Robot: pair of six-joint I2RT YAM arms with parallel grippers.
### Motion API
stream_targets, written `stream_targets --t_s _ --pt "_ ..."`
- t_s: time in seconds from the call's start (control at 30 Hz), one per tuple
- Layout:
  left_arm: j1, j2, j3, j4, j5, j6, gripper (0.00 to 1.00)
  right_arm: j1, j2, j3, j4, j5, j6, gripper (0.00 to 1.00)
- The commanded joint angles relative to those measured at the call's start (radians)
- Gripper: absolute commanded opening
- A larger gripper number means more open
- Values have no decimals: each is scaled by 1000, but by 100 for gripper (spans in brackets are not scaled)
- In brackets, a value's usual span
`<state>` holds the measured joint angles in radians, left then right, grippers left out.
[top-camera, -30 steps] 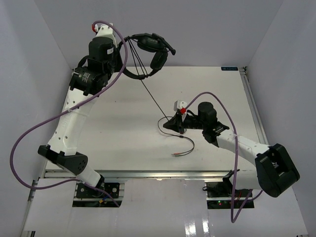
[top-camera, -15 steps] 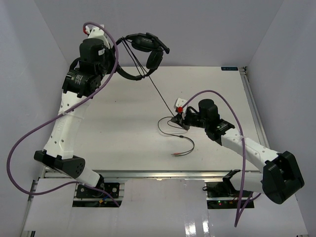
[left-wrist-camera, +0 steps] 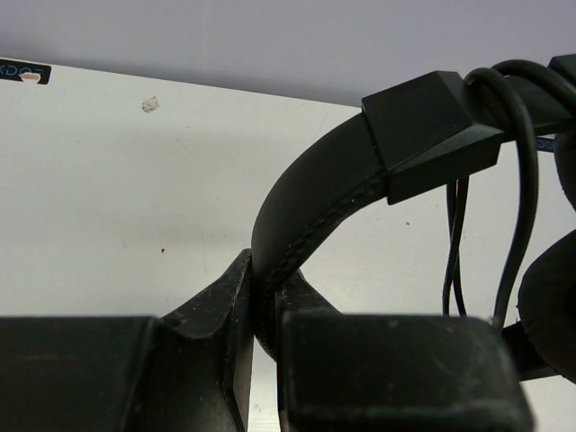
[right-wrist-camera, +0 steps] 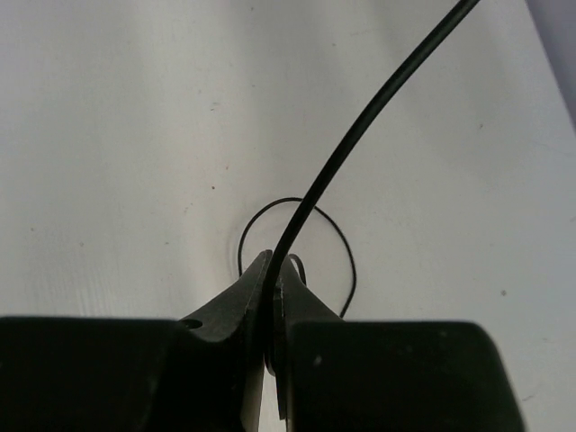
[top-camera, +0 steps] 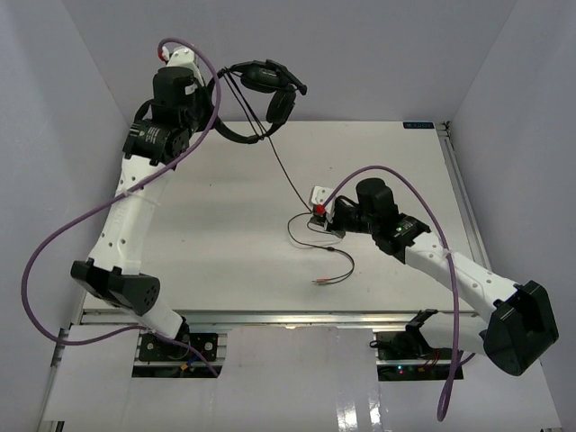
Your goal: Wrap the headphones
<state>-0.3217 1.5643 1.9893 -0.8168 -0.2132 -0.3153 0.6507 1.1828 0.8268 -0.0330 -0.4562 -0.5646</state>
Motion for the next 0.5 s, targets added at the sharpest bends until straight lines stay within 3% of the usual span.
stream_targets --t_s 0.0,0.2,0.47 --pt "13 95 17 85 7 -15 0 55 -9 159 -144 178 -167 8" --pt "-42 166 -129 86 0 71 0 95 28 336 -174 467 -339 8" --pt "-189 122 -418 134 44 210 0 95 117 437 -26 718 -497 8"
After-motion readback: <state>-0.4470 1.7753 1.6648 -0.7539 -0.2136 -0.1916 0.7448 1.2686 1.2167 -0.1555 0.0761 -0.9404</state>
